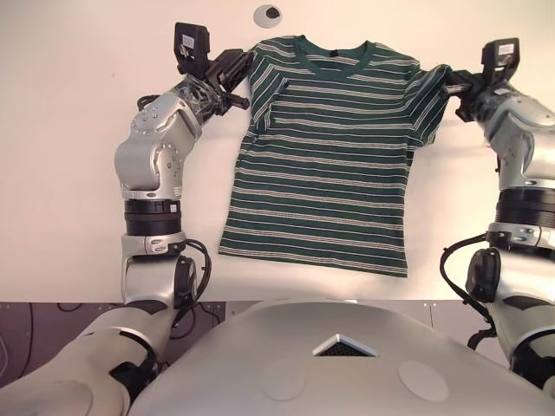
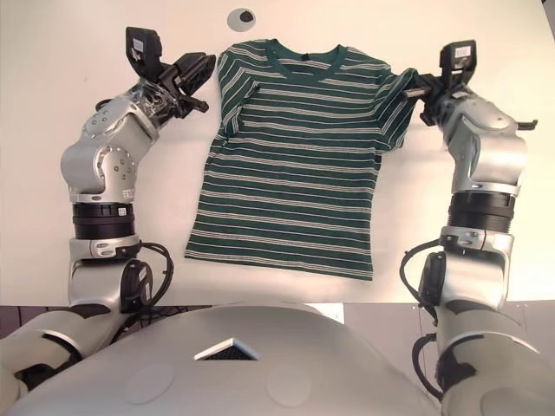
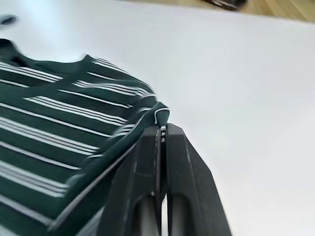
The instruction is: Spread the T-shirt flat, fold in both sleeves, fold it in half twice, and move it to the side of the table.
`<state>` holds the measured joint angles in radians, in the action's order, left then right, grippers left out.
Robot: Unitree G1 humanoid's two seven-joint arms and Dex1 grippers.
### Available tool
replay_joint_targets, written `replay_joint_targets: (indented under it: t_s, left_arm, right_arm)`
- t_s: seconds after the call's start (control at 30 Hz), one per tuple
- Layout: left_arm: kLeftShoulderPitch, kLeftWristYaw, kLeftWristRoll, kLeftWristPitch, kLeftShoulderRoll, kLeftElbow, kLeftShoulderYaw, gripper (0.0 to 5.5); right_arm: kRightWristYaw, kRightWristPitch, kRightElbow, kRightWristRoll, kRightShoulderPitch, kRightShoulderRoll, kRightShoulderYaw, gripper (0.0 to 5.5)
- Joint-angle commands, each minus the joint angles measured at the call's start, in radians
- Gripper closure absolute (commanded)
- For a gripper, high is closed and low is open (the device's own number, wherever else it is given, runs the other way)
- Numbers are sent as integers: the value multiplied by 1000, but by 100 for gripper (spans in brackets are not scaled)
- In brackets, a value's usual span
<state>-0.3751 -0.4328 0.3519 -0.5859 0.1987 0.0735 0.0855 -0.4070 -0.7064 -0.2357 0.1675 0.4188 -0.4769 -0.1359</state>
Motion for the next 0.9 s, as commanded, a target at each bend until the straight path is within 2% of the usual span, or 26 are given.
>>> replay_joint_targets:
  t_s: [0.03, 0.23, 0.33, 0.47, 0.53, 0.67, 0.77, 0.9]
  left_arm:
    - [-10, 7, -2, 6, 5, 25, 5, 448]
    - [-12, -7, -11, 14, 12, 46, -17, 448]
    - [-5, -11, -32, 28, 17, 50, -37, 448]
    - [38, -32, -48, 60, 43, 5, -48, 448]
    - [102, -64, -67, 106, 88, -68, -54, 448]
    - [326, -275, -173, 305, 341, -271, -110, 391]
    - [472, -442, -256, 511, 541, -317, -114, 350]
    - [600, -593, -269, 686, 693, -291, -88, 285]
  right_arm:
    - [9, -98, 73, 21, -5, 85, 73, 549]
    - [95, -91, 17, -1, 38, 260, 130, 549]
    - [107, -73, 11, -6, 29, 285, 136, 493]
    - [35, -63, 162, 36, -26, 256, 151, 439]
    - [-70, -29, 314, 51, -90, 168, 179, 406]
    - [-403, 244, 529, -5, -313, -183, 210, 404]
    - [-551, 556, 474, -64, -457, -361, 165, 404]
    - [-646, 951, 291, -138, -607, -501, 136, 404]
